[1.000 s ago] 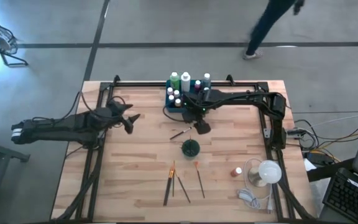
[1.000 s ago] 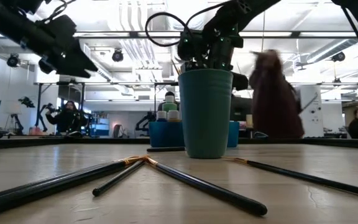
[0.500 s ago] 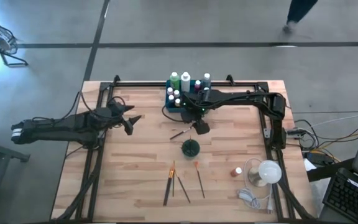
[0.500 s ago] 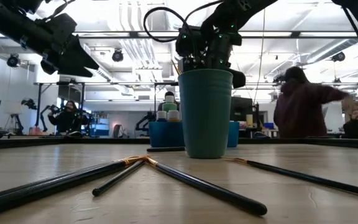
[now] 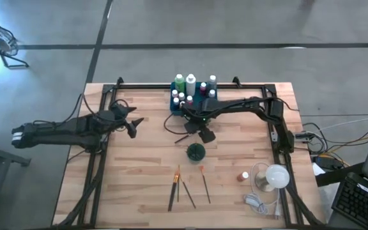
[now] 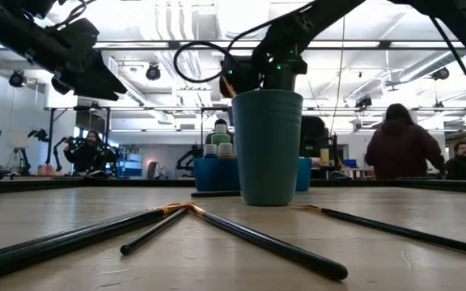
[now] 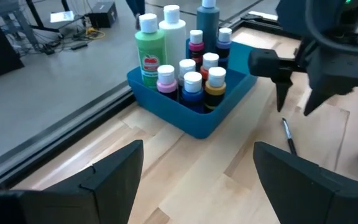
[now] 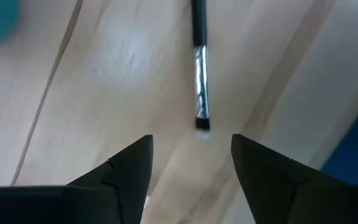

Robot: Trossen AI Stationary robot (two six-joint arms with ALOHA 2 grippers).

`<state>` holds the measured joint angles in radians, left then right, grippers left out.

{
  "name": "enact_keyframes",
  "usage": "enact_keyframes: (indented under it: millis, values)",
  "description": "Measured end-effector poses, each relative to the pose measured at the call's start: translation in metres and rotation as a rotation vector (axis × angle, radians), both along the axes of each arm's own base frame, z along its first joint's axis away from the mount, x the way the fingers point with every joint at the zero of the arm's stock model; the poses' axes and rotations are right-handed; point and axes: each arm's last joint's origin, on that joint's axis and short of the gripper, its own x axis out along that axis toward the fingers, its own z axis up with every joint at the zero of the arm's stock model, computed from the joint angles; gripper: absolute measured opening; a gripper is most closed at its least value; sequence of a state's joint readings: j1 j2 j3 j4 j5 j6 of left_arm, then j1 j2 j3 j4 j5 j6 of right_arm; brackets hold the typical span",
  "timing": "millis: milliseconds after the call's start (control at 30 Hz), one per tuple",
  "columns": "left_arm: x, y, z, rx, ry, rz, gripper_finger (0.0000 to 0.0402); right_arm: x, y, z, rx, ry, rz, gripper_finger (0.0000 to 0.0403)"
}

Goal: Pick & Place Paint Supplies
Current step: Put the white paint brush into the green cup

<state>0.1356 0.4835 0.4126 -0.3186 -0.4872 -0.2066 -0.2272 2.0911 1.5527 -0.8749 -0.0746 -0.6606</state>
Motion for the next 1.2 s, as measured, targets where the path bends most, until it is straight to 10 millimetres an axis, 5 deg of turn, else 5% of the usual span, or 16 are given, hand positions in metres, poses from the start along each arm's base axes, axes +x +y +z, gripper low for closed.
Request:
enact_keyframes:
  millis: [600, 1200]
  values:
    - [-0.001, 0.0, -0.003, 0.0, 0.03, 0.012, 0.0307, 0.005, -0.012, -0.023, 0.017, 0.023, -0.009, 0.0165]
    - [-0.002, 0.0, -0.004, -0.009, 0.032, 0.015, 0.0307, 0.008, -0.01, -0.023, 0.019, -0.002, -0.047, 0.0015]
